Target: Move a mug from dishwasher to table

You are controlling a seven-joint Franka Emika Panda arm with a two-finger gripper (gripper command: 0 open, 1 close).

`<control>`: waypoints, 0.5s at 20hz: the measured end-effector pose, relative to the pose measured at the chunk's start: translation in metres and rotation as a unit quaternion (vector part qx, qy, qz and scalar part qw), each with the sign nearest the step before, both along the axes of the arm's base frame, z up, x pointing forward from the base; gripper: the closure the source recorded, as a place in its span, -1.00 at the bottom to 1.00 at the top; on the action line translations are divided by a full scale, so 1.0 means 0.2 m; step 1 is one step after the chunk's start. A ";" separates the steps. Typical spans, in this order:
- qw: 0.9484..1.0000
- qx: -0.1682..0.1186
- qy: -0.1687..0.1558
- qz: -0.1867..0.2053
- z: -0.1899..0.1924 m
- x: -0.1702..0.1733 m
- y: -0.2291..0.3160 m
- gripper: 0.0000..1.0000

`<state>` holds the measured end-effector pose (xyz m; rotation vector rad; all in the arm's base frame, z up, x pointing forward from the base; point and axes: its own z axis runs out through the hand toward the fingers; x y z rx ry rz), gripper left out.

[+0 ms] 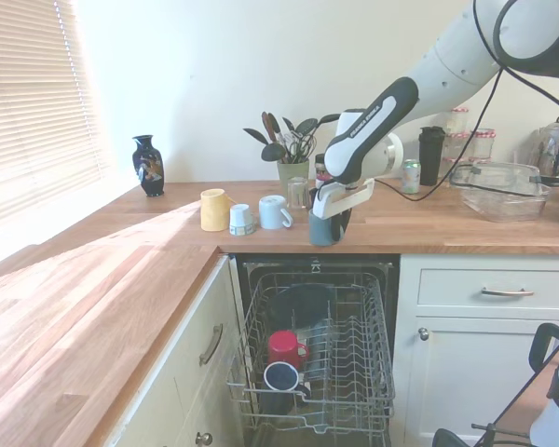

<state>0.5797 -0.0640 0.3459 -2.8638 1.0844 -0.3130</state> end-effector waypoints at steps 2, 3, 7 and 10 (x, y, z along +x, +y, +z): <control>1.000 0.000 0.004 -0.002 0.00 0.06 -0.01 1.00; 1.000 0.000 0.006 -0.004 0.00 0.09 -0.01 1.00; 1.000 0.000 0.013 -0.016 -0.01 0.19 -0.04 1.00; 1.000 -0.001 0.016 -0.024 0.00 0.25 -0.07 1.00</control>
